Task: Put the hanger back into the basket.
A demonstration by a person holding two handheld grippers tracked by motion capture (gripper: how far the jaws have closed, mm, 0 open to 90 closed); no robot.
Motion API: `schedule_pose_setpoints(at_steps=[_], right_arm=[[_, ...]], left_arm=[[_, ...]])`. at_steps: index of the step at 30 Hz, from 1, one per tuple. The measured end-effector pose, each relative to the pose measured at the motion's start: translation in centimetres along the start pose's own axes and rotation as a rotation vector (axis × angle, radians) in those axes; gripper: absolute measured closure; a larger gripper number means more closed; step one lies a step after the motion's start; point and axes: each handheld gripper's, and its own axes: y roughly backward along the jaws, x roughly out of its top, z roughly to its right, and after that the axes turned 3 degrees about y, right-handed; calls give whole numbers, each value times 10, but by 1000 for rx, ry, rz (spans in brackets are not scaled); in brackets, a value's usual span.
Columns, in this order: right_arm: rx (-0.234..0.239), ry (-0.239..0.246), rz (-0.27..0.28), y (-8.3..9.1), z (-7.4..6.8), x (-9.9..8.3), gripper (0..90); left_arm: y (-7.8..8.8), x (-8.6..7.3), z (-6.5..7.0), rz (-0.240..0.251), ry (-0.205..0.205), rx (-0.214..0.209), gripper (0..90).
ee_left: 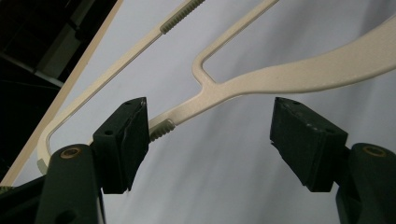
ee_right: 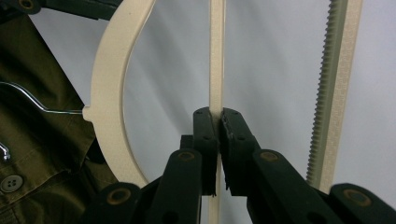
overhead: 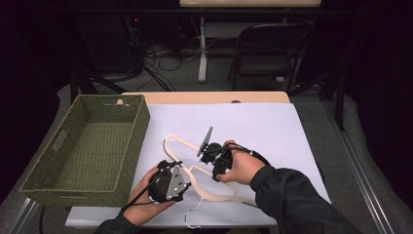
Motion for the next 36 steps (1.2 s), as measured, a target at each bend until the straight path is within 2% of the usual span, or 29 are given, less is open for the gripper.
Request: schedule_pose_setpoints(at_steps=[2,8,10,13,20,22,29,34,35,36], right_arm=[[0,3,-21,1,0,1,857],[3,7,-4,-1,-1,2,856],[7,3,-22,-1,-2,3,856],[6,8,-5,-2,-2,3,856],[11,7,-26,-2,-2,5,856],[11,10,-6,-3,-2,5,856],[19,19,-14,-3,-3,5,856],[28,28,-23,-4,-2,5,857],[28,31,-24,-4,-2,5,856],[31,36,-29,-4,-2,5,857]], left_arm=[[0,1,0,1,-9,-3,285],[-4,3,2,2,-33,-4,285],[-5,4,3,-1,-47,-5,285],[-7,4,4,-5,-67,-2,285],[-11,6,8,-8,-95,-14,285],[-12,6,9,-7,-104,-17,286],[-16,7,10,-7,-138,-23,289],[-18,7,13,-5,-171,-24,355],[-18,7,14,2,-182,-18,371],[-19,7,15,4,-210,-10,390]])
